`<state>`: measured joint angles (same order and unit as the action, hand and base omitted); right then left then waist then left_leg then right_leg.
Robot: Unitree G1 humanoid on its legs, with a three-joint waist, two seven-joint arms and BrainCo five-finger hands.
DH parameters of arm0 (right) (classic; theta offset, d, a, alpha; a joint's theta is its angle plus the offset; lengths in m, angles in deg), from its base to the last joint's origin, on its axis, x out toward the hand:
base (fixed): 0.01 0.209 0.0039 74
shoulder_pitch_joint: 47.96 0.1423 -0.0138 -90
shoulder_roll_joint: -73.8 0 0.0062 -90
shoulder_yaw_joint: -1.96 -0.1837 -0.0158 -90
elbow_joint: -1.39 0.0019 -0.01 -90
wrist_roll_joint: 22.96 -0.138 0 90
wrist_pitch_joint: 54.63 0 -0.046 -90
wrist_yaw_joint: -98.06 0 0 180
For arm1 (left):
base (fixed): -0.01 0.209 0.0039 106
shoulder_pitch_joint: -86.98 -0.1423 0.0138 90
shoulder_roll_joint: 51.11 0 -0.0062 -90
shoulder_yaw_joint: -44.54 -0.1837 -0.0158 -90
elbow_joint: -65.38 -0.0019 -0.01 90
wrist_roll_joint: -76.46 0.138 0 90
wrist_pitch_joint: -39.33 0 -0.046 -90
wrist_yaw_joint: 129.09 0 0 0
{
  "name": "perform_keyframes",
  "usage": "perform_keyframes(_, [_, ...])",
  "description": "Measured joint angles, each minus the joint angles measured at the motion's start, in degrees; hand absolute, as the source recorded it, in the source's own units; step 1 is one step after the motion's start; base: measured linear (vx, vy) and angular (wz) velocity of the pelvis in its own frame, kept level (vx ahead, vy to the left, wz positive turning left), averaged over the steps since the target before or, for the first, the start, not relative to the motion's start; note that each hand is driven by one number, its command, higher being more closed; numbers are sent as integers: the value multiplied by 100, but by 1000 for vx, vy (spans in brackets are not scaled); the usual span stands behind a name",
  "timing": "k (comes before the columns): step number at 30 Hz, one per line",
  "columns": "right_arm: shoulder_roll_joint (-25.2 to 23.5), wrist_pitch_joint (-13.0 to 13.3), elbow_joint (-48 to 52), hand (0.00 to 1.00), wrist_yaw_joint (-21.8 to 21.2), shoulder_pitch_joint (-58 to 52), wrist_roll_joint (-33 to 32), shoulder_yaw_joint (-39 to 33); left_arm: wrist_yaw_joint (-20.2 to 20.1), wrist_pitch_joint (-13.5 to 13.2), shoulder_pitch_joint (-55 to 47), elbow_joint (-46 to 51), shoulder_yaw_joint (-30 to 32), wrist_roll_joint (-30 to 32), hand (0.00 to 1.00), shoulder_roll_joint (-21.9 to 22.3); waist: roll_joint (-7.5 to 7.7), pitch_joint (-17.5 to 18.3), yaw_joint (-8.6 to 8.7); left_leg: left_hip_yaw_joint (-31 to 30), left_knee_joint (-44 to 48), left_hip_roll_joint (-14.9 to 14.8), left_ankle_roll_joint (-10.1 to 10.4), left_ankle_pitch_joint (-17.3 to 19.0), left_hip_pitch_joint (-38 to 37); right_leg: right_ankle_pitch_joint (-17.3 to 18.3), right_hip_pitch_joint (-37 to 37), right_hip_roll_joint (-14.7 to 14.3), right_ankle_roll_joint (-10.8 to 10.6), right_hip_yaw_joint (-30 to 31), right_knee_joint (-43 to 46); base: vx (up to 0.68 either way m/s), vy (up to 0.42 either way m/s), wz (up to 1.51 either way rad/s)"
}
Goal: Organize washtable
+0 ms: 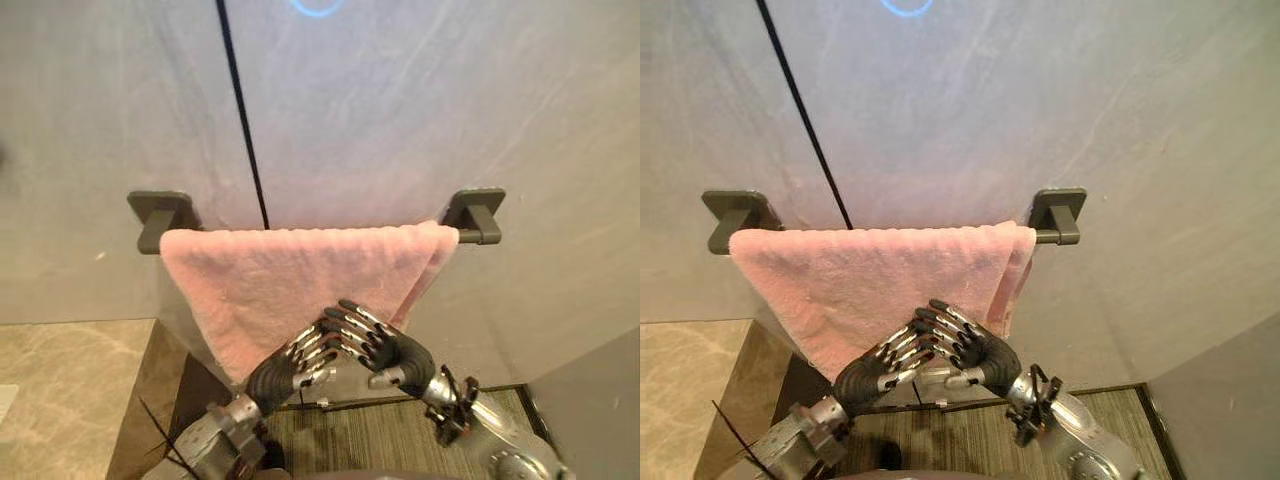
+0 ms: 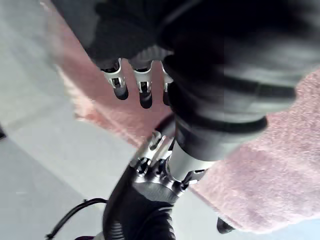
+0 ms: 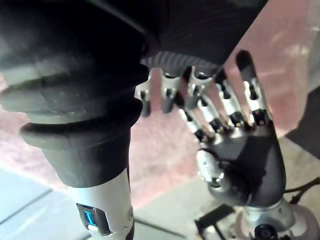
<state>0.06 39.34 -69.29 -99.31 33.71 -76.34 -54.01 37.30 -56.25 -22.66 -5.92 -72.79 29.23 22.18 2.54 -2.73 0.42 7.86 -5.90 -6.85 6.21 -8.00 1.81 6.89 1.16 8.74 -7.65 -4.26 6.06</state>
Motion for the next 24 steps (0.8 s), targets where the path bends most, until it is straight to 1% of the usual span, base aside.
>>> perform_keyframes(1, [-219,4,-114,0,110,85,49,50,165,-26,63,-4,16,240,0,263,0,32,-33,-13,0,0,16,-17,78,-7,-71,-2,4,-13,0,7,3,6])
perform_keyframes(3, [-478,20,-256,0,184,214,214,62,326,-58,77,-14,123,473,0,590,2,48,-51,-15,1,-2,11,-44,154,-39,-142,-4,25,-11,-4,0,0,0])
perform_keyframes(5, [-791,25,-500,0,338,352,484,65,595,-120,168,-90,244,1015,0,1013,14,58,-96,-16,3,5,-18,-73,164,-77,-146,-1,4,-12,-17,47,-6,-1])
perform_keyframes(6, [-843,30,-540,0,370,375,527,60,635,-124,227,-145,265,1103,0,1075,16,60,-112,-18,3,7,-29,-101,165,-78,-146,-1,5,-12,-17,56,-12,0])
perform_keyframes(7, [-907,64,-636,0,384,445,692,58,741,-132,299,-222,336,1395,0,1163,17,63,-112,-38,4,6,-30,-102,169,-79,-144,-4,6,-17,-9,54,-16,1])
perform_keyframes(10, [-960,69,-821,0,476,547,956,26,879,-138,343,-323,556,1923,0,1348,3,74,-103,-65,4,5,-30,-102,191,-78,-151,-8,6,-29,-14,31,-11,1])
perform_keyframes(12, [-1029,67,-945,0,482,585,1110,-31,903,-143,352,-398,618,2140,0,1460,-9,81,-99,-66,4,4,-30,-102,194,-78,-155,-8,7,-29,-15,0,0,0])
perform_keyframes(15, [-1185,57,-1090,0,494,605,1340,-134,1025,-157,407,-542,774,2662,0,1750,-34,103,-101,-65,1,2,-31,-103,223,-77,-198,-10,8,-28,-10,-32,5,0])
perform_keyframes(18, [-1291,12,-1155,0,498,627,1472,-297,1128,-174,515,-670,870,3021,0,1960,-91,162,-99,-57,1,-3,-26,-111,362,-101,-338,-15,17,-23,-8,-62,14,1])
perform_keyframes(21, [-1434,-8,-1303,0,494,633,1573,-387,1158,-195,519,-769,1007,3291,0,2136,-104,170,-84,-44,0,-6,-19,-107,368,-115,-346,-15,43,-9,-26,-35,13,-2])
perform_keyframes(23, [-1509,-29,-1380,0,495,629,1576,-468,1244,-222,546,-803,1031,3448,0,2175,-107,173,-87,-39,0,-10,-3,-95,395,-121,-372,-19,49,-6,-34,-14,4,-2])
perform_keyframes(24, [-1530,-33,-1385,0,493,630,1576,-499,1245,-229,548,-803,1058,3448,0,2224,-112,206,-90,-25,0,-13,-3,-97,463,-135,-453,-22,44,11,-35,-27,8,-5])
